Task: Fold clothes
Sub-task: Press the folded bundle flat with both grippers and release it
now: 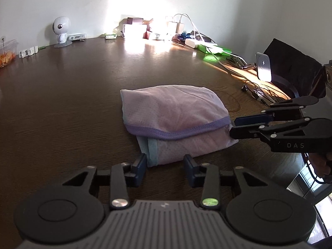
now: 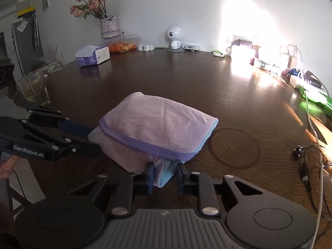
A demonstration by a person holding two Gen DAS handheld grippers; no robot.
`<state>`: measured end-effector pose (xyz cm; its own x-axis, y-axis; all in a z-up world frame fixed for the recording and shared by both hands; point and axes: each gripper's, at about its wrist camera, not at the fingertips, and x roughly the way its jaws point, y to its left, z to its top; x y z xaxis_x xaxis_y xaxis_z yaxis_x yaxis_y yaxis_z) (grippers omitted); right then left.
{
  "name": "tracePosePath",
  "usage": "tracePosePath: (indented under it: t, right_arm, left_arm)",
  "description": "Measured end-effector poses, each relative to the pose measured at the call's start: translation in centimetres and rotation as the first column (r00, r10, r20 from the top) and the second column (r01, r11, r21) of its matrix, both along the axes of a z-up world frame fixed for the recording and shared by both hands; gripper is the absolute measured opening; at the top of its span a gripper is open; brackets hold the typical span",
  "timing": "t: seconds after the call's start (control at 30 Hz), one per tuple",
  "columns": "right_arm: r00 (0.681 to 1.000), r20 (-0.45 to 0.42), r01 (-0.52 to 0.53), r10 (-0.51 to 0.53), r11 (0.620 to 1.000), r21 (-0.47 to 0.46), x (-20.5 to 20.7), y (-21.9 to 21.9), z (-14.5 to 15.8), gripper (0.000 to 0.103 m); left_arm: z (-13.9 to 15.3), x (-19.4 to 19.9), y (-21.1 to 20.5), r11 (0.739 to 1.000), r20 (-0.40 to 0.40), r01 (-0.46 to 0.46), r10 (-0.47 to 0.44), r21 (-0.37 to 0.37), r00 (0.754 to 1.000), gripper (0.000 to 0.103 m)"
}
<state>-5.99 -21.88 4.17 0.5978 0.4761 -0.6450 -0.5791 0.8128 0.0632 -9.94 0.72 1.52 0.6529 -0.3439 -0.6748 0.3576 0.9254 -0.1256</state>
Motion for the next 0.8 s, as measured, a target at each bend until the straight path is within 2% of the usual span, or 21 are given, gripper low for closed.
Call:
tracePosePath:
  t: [0.1, 0.13, 0.17, 0.2, 0.23, 0.3, 0.33, 0.47, 0.57, 0.7, 0.8]
  right_arm:
    - [1.0, 0.012, -0.022, 0.022, 1.0, -0.003, -0.6, -0.1, 0.4, 0.04]
    - [0.999, 0.015, -0.032, 0.032, 0.999, -0.009, -0.7, 0.2, 0.3, 0.041]
    - [0.999, 0.013, -0.036, 0.037, 0.999, -0.019, -0.7, 0.5, 0.0, 0.039]
    - [0.999, 0.009, -0.04, 0.04, 0.999, -0.03, -0.6, 0.8, -0.4, 0.034]
    - [0.999, 0.002, -0.034, 0.034, 0.999, -0.036, -0.4, 1.1, -0.7, 0.022]
    - [1.0, -0.002, -0.014, 0.014, 0.999, -0.03, 0.6, 1.2, -0.6, 0.01]
    - [1.0, -0.013, -0.006, 0.006, 1.0, -0.026, 1.3, 1.2, -0.5, 0.008]
    - [0.999, -0.006, 0.044, -0.044, 0.999, -0.031, 5.2, 1.4, 0.2, 0.006]
    - [0.996, -0.021, 0.088, -0.088, 0.996, -0.021, 9.5, 1.2, 0.4, 0.005]
    - [0.991, -0.063, 0.121, -0.121, 0.993, 0.006, 15.5, 1.3, 0.7, 0.005]
    - [0.99, -0.056, 0.13, -0.131, 0.991, -0.011, 19.8, 2.1, 0.4, 0.005]
  left_arm:
    - [-0.2, 0.3, 0.0, 1.0, 0.003, -0.005, 0.005, -0.005, 1.0, 0.04]
    - [-0.2, 0.4, -0.1, 1.0, 0.004, -0.007, 0.007, -0.006, 1.0, 0.036]
    - [-0.3, 0.6, -0.2, 1.0, 0.004, -0.003, 0.003, -0.004, 1.0, 0.032]
    - [-0.3, 0.9, -0.4, 1.0, 0.003, 0.001, -0.001, -0.002, 1.0, 0.017]
    - [-0.3, 1.1, -0.6, 1.0, 0.003, 0.004, -0.004, 0.0, 1.0, 0.008]
    - [-0.2, 2.5, -1.2, 1.0, -0.008, 0.01, -0.01, -0.002, 1.0, 0.007]
    - [-0.1, 3.5, -1.8, 1.0, -0.009, 0.008, -0.008, 0.007, 1.0, 0.007]
    - [0.0, 8.1, -3.8, 0.999, 0.001, 0.007, -0.007, 0.038, 1.0, 0.007]
    - [-0.2, 12.2, -4.5, 0.999, -0.003, -0.027, 0.027, 0.041, 1.0, 0.006]
    - [-0.3, 18.6, -4.1, 0.997, -0.004, -0.069, 0.069, 0.037, 0.998, 0.006]
    - [-0.4, 23.7, -3.8, 0.995, -0.002, -0.088, 0.088, 0.038, 0.996, 0.006]
